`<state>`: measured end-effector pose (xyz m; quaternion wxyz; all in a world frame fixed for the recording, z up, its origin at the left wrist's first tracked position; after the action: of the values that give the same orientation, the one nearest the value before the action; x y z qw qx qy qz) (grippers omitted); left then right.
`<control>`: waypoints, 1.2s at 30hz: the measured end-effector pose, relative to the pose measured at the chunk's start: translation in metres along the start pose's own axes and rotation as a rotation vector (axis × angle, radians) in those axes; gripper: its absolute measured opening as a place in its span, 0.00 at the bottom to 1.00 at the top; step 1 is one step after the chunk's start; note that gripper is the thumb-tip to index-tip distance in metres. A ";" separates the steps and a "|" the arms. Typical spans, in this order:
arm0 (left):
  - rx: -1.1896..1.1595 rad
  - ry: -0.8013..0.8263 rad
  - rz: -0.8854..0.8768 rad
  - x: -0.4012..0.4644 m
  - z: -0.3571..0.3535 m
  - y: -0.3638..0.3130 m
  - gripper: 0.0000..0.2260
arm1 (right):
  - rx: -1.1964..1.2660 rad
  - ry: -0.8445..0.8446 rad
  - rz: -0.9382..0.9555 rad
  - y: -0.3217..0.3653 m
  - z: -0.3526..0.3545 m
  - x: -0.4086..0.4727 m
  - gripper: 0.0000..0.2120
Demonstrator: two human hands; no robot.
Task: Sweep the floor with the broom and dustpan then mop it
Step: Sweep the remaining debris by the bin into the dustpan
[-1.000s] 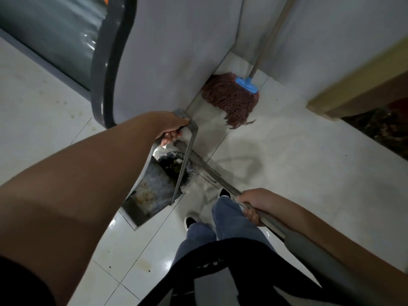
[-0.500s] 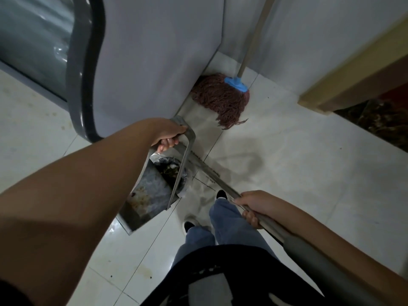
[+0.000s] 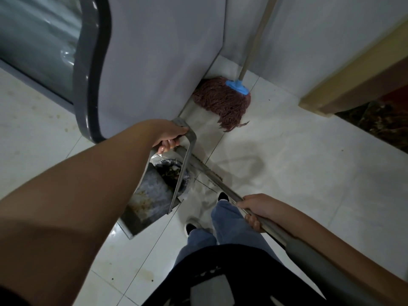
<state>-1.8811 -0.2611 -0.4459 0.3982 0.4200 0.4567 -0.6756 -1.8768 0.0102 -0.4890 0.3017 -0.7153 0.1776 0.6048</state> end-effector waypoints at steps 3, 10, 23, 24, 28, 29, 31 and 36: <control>-0.033 -0.011 -0.017 -0.005 0.008 0.000 0.24 | -0.033 -0.030 0.018 0.000 0.000 -0.002 0.12; -0.111 -0.170 -0.077 -0.024 0.022 0.014 0.24 | -0.037 -0.036 0.077 -0.004 -0.004 -0.015 0.13; -0.322 -0.176 -0.296 -0.105 0.024 0.042 0.24 | 0.219 0.063 0.001 -0.041 0.004 -0.062 0.18; -0.350 -0.186 -0.321 -0.109 0.021 0.041 0.24 | 0.232 0.053 0.018 -0.044 0.006 -0.067 0.18; -0.481 -0.207 -0.421 -0.113 0.004 0.037 0.23 | 0.299 0.002 0.142 -0.045 0.023 -0.085 0.14; -0.511 -0.219 -0.446 -0.112 -0.002 0.036 0.23 | 0.314 -0.004 0.170 -0.043 0.029 -0.089 0.13; -0.590 -0.269 -0.487 -0.109 -0.013 0.030 0.23 | 0.327 -0.026 0.206 -0.038 0.046 -0.098 0.13; -0.892 -0.308 -0.505 -0.086 -0.052 -0.005 0.19 | 0.273 -0.032 0.220 -0.009 0.108 -0.115 0.11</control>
<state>-1.8471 -0.1968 -0.3763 0.4257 -0.0170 0.7226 -0.5445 -1.9767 0.0745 -0.3843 0.3311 -0.6343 0.3305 0.6155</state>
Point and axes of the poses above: each hand's wrist, its own x-axis towards the middle knuckle, its own z-axis out of the back of the hand, y = z × x, the point moved 10 cm from there along x, towards the middle knuckle, and after that the axes turned 14 degrees about -z, right-handed, at the moved point
